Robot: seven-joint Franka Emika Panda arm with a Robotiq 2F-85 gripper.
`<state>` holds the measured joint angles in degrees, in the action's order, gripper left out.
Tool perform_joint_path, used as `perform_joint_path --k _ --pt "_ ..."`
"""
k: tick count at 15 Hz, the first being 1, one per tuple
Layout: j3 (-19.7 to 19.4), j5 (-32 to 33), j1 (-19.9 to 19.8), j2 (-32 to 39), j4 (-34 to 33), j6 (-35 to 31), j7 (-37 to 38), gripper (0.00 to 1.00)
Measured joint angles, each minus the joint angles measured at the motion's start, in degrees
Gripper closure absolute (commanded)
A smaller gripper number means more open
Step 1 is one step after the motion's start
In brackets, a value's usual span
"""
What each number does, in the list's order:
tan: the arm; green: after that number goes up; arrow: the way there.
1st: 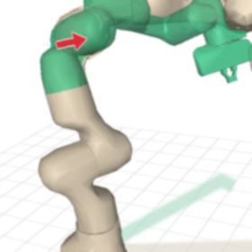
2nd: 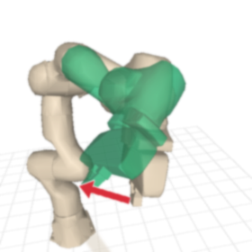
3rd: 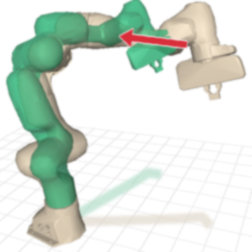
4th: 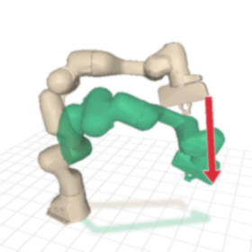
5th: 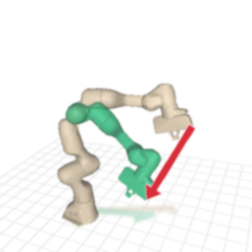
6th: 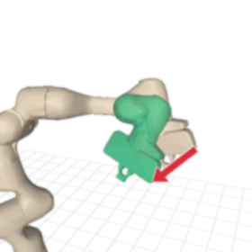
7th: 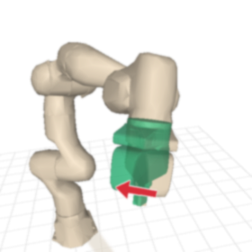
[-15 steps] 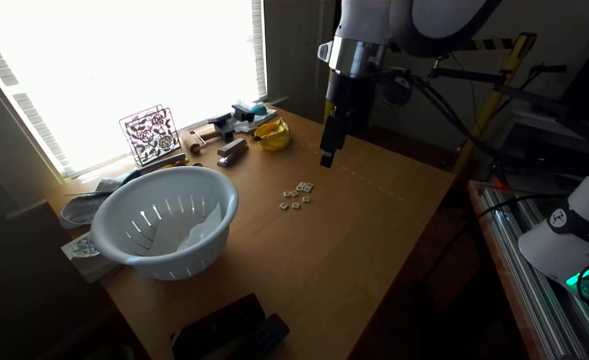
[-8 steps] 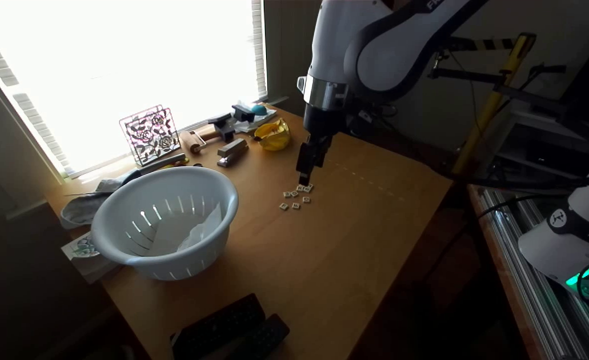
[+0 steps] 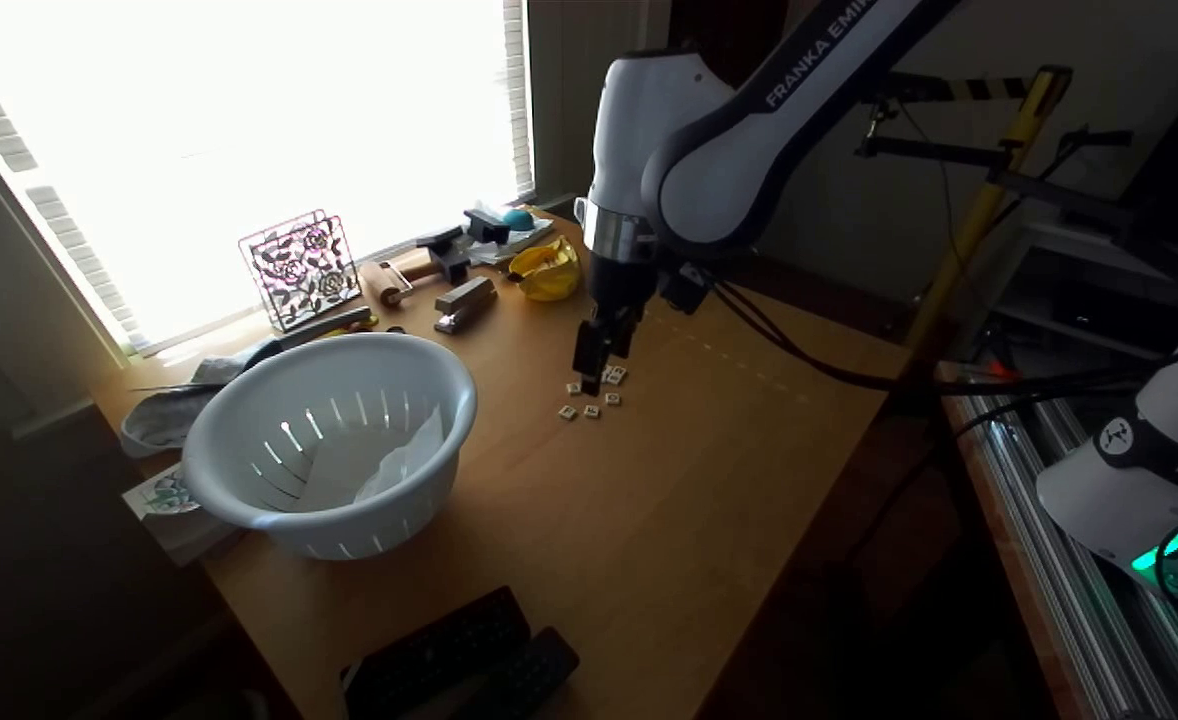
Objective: Align three letters in a straight line
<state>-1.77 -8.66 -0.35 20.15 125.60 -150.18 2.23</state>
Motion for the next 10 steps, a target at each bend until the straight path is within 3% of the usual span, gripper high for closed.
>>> perform_joint_path --k 1,2,10 --pt "0.0 0.0 -0.2 1.0 -0.5 -0.5 0.0 0.25" --pt "-0.1 0.0 -0.4 1.8 -1.1 -1.0 0.0 0.26" --pt "-0.5 1.1 -0.5 7.7 -4.2 -4.5 0.0 0.84"
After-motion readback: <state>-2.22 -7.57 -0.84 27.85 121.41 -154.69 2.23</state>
